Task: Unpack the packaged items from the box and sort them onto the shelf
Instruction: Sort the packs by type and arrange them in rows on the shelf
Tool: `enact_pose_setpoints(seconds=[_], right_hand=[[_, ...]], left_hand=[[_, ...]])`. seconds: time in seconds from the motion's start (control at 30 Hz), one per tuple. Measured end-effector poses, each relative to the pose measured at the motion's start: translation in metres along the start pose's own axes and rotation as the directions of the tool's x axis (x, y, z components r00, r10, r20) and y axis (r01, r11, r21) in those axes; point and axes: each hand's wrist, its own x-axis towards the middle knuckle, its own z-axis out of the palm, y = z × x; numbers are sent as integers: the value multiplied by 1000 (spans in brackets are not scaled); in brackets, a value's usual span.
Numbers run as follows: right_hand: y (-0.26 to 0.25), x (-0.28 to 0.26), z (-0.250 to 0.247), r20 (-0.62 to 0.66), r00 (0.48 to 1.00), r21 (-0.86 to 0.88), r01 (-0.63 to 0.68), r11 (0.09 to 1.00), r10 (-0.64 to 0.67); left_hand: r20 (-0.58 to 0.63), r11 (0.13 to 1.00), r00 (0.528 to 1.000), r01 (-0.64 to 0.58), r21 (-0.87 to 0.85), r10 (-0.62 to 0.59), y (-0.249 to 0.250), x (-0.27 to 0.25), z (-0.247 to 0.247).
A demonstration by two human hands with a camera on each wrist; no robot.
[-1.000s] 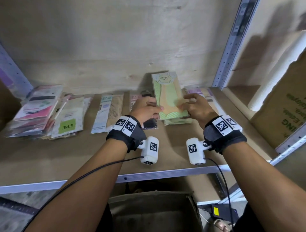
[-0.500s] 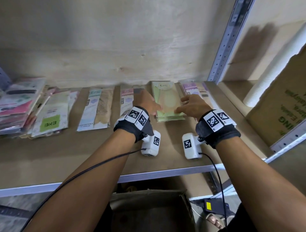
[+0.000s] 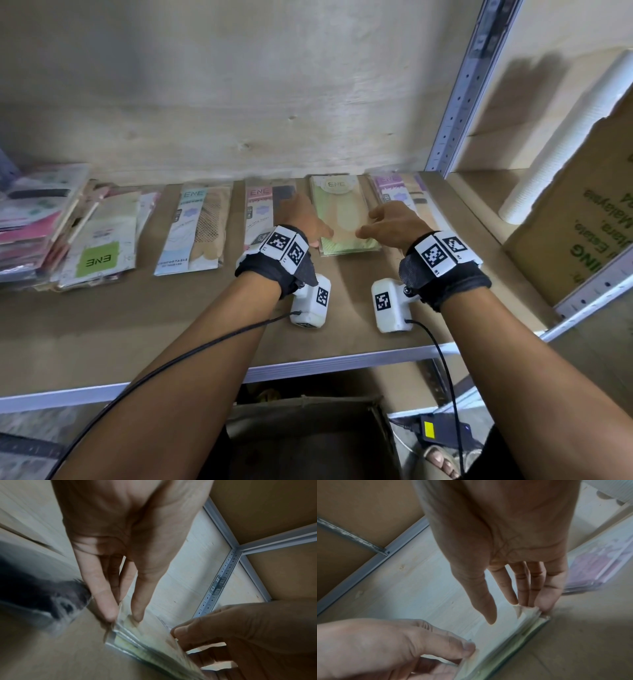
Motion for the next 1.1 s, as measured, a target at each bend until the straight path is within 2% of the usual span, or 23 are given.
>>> enact_pose_setpoints(seconds=[0.2,0.33,0.43,0.5,0.63,0.8,0.97,1.1], right_hand=[[-4,-3,-1,-16,1000,-3,9,1000,-9],[-12,-9,-3,-111,989,-57,88,994,-94],[-21,-17,-1,-156,976,-5,156,988,-155],[-33,-24,6,-147,972,77,194,978,-181],[-70,-44,34,-12,964,274,259,926,-266],[-136,-54,89,130,932,381,269,885,-339],[-202,-45,155,288,891,363,239,901,-352],[-232,-35,200,385,863,207,263,942,-326]], left_hand=[[20,999,1000,23,-43,-22,4,-5,-3],[-120,999,992,-41,16,42,1,-15,-19],[-210,984,971,-143,-106,119,-13,-22,-42],[-286,970,953,-161,-181,105,-29,-27,-64],[-382,954,924,-105,-282,-11,-77,-36,-118],[-469,941,868,-6,-339,-163,-142,-58,-179],[-501,929,825,74,-363,-262,-186,-80,-221],[-541,961,806,119,-249,-240,-205,-96,-236]])
